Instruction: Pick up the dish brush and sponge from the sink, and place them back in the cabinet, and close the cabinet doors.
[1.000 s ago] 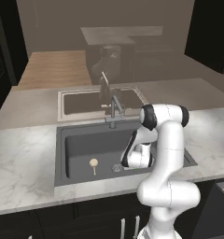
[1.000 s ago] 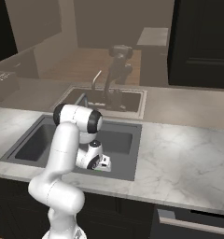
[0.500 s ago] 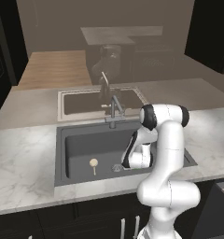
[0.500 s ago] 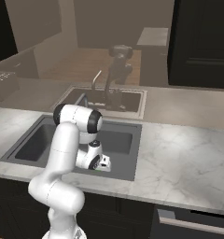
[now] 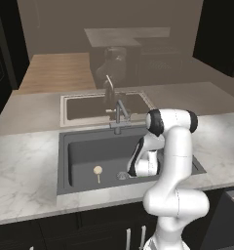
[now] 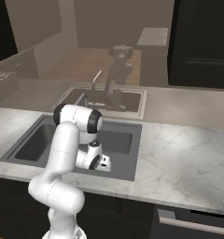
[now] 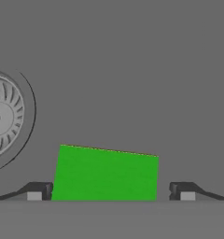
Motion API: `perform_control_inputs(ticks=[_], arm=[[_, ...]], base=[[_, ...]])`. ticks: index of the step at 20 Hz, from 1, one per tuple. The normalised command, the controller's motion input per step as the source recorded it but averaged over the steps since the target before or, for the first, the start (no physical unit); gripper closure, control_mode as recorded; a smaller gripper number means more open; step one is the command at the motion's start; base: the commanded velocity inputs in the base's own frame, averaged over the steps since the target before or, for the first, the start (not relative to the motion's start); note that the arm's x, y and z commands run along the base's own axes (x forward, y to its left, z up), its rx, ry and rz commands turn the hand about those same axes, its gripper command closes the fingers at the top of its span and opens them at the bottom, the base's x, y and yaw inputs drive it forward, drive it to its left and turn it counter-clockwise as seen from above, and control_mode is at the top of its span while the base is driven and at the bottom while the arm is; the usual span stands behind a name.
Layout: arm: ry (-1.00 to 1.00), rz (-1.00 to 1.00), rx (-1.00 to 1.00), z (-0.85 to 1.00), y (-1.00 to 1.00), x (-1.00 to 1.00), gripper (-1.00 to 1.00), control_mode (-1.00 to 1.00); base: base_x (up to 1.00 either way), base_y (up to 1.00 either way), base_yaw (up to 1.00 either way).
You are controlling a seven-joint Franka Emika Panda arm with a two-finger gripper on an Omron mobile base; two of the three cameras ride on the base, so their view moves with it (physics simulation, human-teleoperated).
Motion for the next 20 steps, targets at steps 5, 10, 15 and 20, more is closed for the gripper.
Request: perform_control_inputs(ticks=[5,10,15,20], arm=[[0.0,0.0,0.0,0.0,0.0,0.0,-1.0,-1.0],[0.0,0.0,0.0,0.0,0.0,0.0,-1.0,-1.0],[0.0,0.0,0.0,0.0,0.0,0.0,-1.0,-1.0],[0.0,0.0,0.0,0.0,-0.01,0.0,1.0,-1.0]], base=[[0.0,0.0,0.0],[0.0,0.0,0.0],[0.0,0.0,0.0],[0.0,0.0,0.0]])
